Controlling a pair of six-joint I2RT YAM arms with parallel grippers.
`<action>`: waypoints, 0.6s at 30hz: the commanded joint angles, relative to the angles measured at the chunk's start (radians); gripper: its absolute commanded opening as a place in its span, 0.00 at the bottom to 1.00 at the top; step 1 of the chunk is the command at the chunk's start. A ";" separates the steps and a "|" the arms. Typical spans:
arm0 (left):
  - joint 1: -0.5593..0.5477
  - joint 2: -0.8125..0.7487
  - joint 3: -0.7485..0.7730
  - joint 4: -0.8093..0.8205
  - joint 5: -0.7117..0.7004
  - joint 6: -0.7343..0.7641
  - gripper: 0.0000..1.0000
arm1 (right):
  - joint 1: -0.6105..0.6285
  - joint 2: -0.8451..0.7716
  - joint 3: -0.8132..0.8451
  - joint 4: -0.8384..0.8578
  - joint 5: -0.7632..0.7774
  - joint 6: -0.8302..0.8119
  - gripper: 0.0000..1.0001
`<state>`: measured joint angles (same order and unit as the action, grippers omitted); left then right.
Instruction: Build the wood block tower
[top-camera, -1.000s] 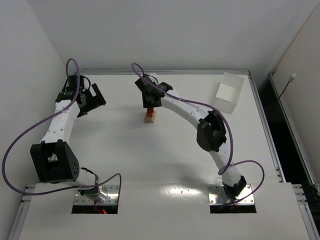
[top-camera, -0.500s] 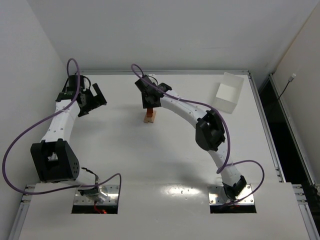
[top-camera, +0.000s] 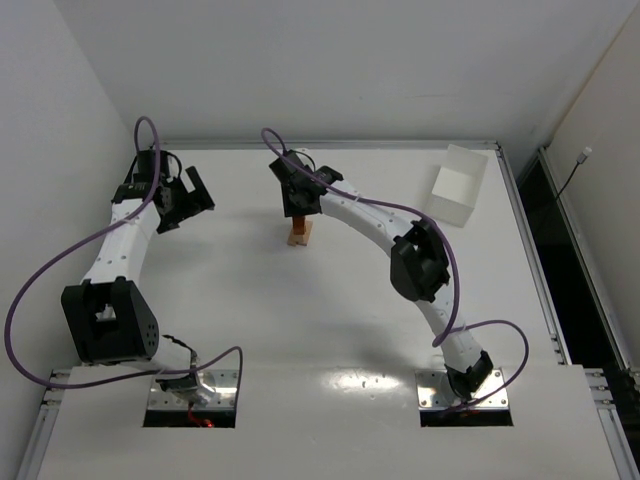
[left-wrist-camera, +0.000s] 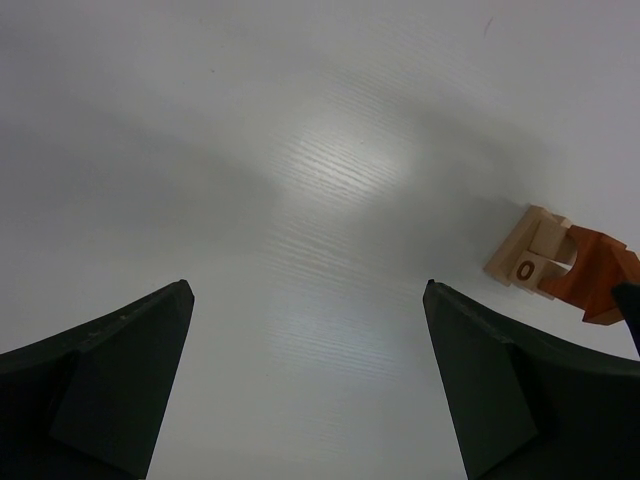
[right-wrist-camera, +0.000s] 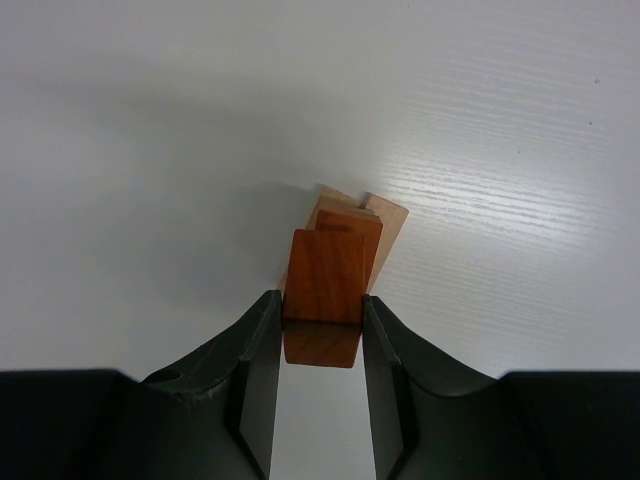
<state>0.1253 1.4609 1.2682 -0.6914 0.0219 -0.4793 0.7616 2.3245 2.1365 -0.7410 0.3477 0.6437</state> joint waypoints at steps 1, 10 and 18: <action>-0.007 0.010 0.005 0.021 0.013 -0.002 1.00 | -0.004 0.012 0.049 0.037 -0.004 -0.009 0.12; -0.007 0.010 0.014 0.030 0.033 -0.012 1.00 | -0.004 0.012 0.040 0.037 0.005 -0.009 0.09; -0.007 0.010 0.014 0.030 0.033 -0.012 1.00 | -0.013 0.021 0.031 0.037 0.019 -0.019 0.09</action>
<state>0.1249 1.4738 1.2682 -0.6857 0.0422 -0.4801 0.7547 2.3451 2.1365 -0.7341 0.3485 0.6285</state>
